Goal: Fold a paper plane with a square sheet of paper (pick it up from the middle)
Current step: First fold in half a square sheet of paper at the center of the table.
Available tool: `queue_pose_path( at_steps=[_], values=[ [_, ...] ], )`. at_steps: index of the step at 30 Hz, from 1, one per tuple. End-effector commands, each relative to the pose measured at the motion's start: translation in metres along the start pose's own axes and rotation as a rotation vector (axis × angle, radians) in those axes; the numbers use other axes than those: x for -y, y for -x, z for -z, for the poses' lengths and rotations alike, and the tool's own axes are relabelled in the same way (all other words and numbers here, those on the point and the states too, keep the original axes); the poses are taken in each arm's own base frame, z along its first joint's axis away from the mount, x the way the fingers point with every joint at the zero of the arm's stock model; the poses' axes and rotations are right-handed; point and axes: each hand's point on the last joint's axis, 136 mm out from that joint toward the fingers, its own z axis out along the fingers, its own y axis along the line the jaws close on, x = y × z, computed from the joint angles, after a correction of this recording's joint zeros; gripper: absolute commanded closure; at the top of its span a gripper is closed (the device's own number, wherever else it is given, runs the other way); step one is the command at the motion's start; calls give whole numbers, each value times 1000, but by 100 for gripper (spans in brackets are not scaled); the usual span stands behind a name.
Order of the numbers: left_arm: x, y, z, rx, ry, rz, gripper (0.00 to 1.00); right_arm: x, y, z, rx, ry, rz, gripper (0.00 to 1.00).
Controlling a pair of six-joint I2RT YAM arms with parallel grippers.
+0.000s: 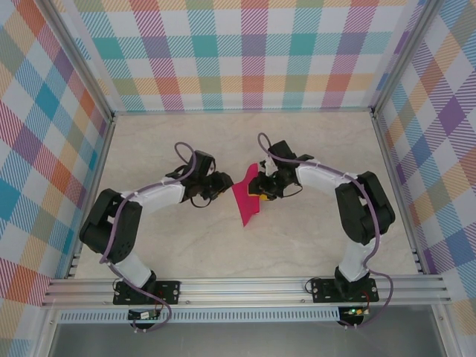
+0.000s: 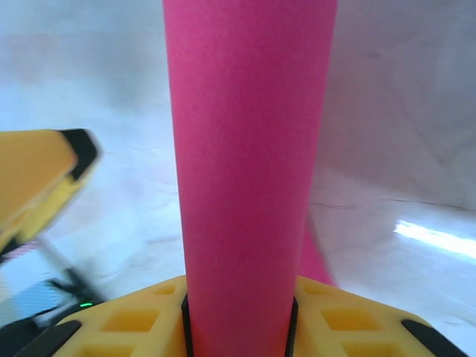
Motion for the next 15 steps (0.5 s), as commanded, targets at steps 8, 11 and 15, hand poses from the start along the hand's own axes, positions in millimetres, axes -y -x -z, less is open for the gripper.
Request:
queue_pose_path(
  at_steps=[8,11,15],
  values=[
    [18,-2,21,-48,-272,117,12,-68,9,38,-60,449,-41,62],
    [25,0,22,-46,-326,141,10,-77,13,47,-66,499,-49,61],
    [37,5,26,-31,-382,143,16,-77,14,50,-79,505,-66,60]
  ],
)
